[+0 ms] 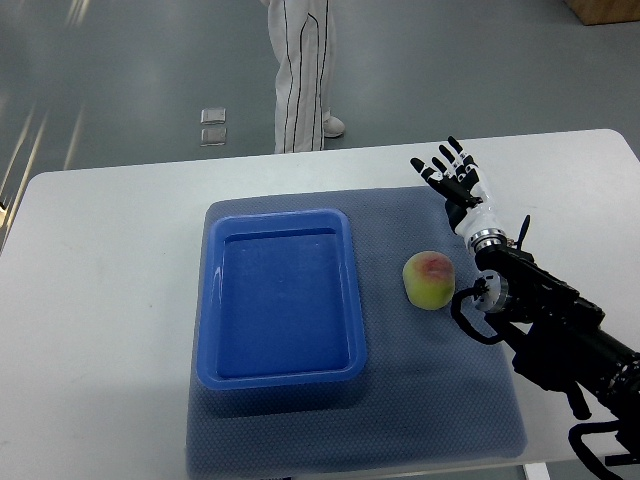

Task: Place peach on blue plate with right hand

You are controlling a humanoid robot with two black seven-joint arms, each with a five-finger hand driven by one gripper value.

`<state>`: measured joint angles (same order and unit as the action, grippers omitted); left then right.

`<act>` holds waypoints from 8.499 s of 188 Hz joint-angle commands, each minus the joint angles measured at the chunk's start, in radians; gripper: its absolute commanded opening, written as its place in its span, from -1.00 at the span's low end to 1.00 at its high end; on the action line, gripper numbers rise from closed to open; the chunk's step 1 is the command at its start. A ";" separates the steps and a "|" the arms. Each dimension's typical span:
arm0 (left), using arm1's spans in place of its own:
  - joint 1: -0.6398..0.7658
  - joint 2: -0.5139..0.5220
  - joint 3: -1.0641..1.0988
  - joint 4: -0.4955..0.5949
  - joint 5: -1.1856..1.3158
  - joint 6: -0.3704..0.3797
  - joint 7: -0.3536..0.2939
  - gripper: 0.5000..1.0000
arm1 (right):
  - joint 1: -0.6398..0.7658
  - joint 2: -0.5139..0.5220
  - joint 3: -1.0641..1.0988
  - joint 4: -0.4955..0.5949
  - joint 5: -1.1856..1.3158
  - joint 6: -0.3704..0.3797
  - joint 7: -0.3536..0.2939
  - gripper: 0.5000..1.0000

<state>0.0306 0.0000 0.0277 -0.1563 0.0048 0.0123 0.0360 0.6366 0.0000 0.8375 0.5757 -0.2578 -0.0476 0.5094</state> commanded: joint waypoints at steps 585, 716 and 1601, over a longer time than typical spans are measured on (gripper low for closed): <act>-0.028 0.000 -0.003 0.003 -0.003 0.002 -0.001 1.00 | 0.597 -0.580 -0.709 0.400 -1.077 0.443 0.052 0.72; -0.029 0.000 -0.003 0.003 -0.003 0.002 -0.001 1.00 | 0.532 -0.592 -0.744 0.503 -1.422 0.535 0.060 0.71; -0.028 0.000 -0.003 0.011 -0.003 0.002 -0.001 1.00 | 0.011 -0.086 0.034 0.033 -0.181 0.009 0.026 0.72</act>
<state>0.0030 0.0000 0.0231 -0.1486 0.0015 0.0138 0.0353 0.6609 -0.0967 0.8668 0.6246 -0.4614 -0.0384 0.5274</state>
